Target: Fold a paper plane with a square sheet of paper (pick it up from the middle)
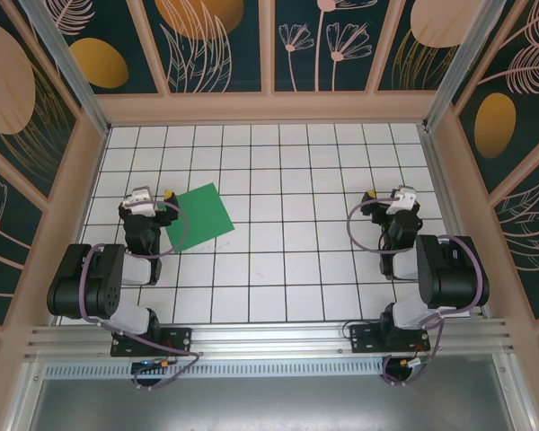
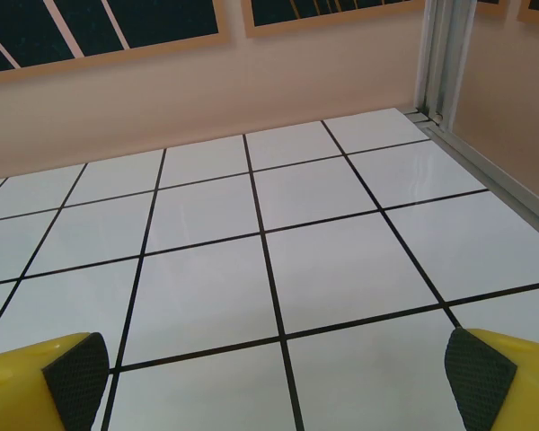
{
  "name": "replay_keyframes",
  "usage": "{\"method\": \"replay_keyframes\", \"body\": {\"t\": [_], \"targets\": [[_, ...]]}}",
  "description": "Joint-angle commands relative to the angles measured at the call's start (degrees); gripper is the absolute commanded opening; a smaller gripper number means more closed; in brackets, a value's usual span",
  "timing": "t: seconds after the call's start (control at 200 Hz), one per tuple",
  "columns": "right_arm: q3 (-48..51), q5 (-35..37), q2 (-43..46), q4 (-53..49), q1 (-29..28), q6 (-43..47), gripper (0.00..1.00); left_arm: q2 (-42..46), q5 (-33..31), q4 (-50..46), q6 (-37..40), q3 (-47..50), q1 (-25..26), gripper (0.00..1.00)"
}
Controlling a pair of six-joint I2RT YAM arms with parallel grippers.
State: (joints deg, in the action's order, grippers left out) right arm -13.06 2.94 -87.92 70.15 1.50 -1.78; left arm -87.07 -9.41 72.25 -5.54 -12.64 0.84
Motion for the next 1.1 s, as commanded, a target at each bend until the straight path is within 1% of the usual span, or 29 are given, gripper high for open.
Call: {"method": "replay_keyframes", "body": {"t": [0.0,0.801,0.841,0.896,1.021,1.096], "targets": [[0.14,-0.65,-0.29,2.01,-0.27,0.64,0.99,-0.2,0.71,2.15,0.96,-0.29,-0.31,0.99],[0.21,-0.59,-0.31,2.05,-0.19,0.64,0.99,0.08,0.71,2.24,0.9,-0.25,-0.31,0.98],[0.12,-0.32,-0.15,2.18,-0.39,0.72,0.99,1.13,0.29,0.24,0.81,-0.89,-0.32,0.99],[-1.16,2.04,1.99,-2.01,-1.1,0.71,0.99,3.33,-1.62,-4.32,0.16,-2.3,-0.26,0.99],[-8.46,6.51,8.25,-19.26,-3.01,1.04,0.99,9.54,-8.77,-23.86,-3.56,-9.16,-0.31,0.99],[-13.38,8.57,10.7,-29.11,-4.18,-3.17,0.99,11.75,-10.1,-33.82,-8.44,-14.0,-0.31,0.99]]}}
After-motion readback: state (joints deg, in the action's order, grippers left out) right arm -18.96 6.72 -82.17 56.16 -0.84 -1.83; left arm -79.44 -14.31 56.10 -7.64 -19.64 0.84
